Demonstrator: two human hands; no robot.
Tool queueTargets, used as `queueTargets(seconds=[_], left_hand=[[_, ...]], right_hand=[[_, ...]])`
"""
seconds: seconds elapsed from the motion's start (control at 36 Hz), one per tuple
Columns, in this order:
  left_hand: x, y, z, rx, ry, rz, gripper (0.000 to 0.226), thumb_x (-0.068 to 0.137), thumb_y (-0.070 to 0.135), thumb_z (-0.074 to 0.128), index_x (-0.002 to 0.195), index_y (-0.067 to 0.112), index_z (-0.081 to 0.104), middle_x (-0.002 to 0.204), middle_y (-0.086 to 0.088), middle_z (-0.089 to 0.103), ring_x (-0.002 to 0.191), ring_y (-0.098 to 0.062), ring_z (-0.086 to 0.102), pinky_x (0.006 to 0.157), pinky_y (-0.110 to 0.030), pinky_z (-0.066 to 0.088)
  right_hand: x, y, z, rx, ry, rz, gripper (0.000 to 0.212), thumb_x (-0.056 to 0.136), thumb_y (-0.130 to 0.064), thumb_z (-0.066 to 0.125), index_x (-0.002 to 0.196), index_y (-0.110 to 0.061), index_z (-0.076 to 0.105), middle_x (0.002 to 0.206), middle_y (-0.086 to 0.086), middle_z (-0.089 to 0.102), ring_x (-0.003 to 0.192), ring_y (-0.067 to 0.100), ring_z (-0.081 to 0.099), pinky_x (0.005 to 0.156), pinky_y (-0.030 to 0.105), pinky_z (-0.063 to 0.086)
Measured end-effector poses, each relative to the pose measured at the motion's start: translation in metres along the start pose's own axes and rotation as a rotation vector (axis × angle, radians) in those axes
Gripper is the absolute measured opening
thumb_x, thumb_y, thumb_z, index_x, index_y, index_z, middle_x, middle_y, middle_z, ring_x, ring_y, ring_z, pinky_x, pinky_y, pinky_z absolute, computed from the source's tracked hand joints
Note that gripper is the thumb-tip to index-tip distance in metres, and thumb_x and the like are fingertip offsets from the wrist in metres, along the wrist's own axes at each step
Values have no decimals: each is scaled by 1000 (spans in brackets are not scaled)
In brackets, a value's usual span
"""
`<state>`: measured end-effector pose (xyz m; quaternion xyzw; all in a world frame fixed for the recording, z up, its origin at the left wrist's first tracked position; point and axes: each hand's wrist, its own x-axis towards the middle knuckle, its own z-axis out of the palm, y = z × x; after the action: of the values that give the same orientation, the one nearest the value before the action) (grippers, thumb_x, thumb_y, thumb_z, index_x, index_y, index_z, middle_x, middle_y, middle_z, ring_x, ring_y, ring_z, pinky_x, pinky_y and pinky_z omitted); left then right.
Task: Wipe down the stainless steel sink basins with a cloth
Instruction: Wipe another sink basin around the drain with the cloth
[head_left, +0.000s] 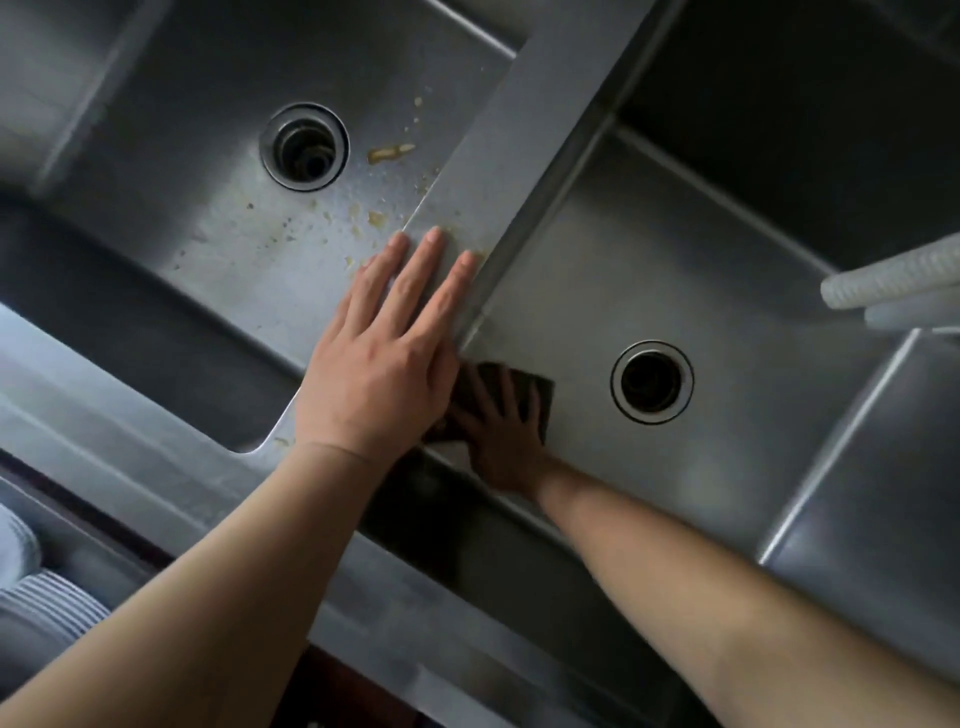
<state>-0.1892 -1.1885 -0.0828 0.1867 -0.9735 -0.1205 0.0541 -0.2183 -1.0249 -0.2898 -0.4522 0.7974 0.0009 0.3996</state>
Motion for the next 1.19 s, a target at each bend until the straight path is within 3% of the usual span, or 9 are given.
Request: queueTargets(seconds=[0.11, 0.33, 0.53, 0.69, 0.78, 0.89, 1.03, 1.11, 1.19], left_hand=[[0, 2, -1, 1, -19, 3, 59, 89, 11, 52, 147, 15, 42, 154, -10, 38, 144, -36, 32, 115, -50, 30], [-1, 3, -2, 14, -32, 2, 57, 92, 15, 47, 149, 16, 40, 155, -10, 36, 145, -36, 28, 117, -47, 27], [-4, 3, 0, 28, -59, 6, 59, 94, 20, 45, 152, 18, 33, 159, -9, 29, 148, -32, 21, 119, -45, 23], [-22, 25, -10, 114, -163, -79, 68, 90, 30, 47, 154, 21, 25, 162, -8, 19, 150, -31, 9, 122, -48, 3], [-73, 69, -11, 61, -205, -104, 63, 89, 38, 46, 149, 21, 38, 161, -8, 23, 150, -30, 12, 121, -50, 5], [-141, 133, -3, -43, -316, -249, 56, 90, 49, 41, 140, 25, 50, 158, -5, 32, 150, -25, 14, 122, -46, 4], [-163, 151, 9, 107, -408, -343, 57, 94, 52, 31, 136, 23, 54, 154, -6, 38, 149, -25, 18, 122, -43, 1], [-154, 145, 4, 113, -327, -358, 57, 93, 51, 33, 131, 18, 58, 149, -7, 46, 145, -27, 25, 121, -43, 7], [-143, 121, -7, 135, -297, -352, 57, 92, 52, 34, 130, 18, 59, 148, -7, 46, 145, -27, 24, 121, -42, 6]], right_hand=[[-6, -13, 21, -27, -21, -96, 62, 92, -60, 25, 148, -57, -1, 152, -10, -42, 130, 31, -53, 103, 65, -26], [-20, 0, 5, -154, -136, -167, 68, 98, -38, 40, 149, -56, -1, 151, -9, -40, 139, 35, -37, 102, 62, -26], [-80, 36, 27, -156, -339, -10, 65, 99, -39, 45, 152, -51, 9, 156, -9, -36, 142, 31, -37, 110, 64, -19], [-142, 71, 29, 85, -498, 170, 62, 99, -30, 39, 151, -52, 14, 161, -13, -25, 148, 22, -25, 118, 59, -10], [-167, 84, 29, 199, -564, 187, 58, 101, -34, 34, 155, -43, 12, 163, -6, -20, 151, 25, -16, 120, 56, -4], [-196, 98, 35, 500, -535, 243, 56, 103, -22, 39, 156, -22, 21, 165, 9, 10, 151, 26, 14, 122, 40, 13], [-236, 125, 43, 649, -543, 330, 50, 105, -16, 38, 154, -16, 28, 162, 10, 22, 148, 26, 23, 120, 38, 17], [-254, 136, 44, 667, -528, 377, 45, 105, -30, 37, 148, -15, 40, 155, 10, 37, 139, 27, 38, 114, 35, 28], [-262, 135, 42, 594, -519, 426, 62, 100, -61, 26, 148, -24, 39, 154, 8, 40, 135, 28, 43, 111, 36, 29]])
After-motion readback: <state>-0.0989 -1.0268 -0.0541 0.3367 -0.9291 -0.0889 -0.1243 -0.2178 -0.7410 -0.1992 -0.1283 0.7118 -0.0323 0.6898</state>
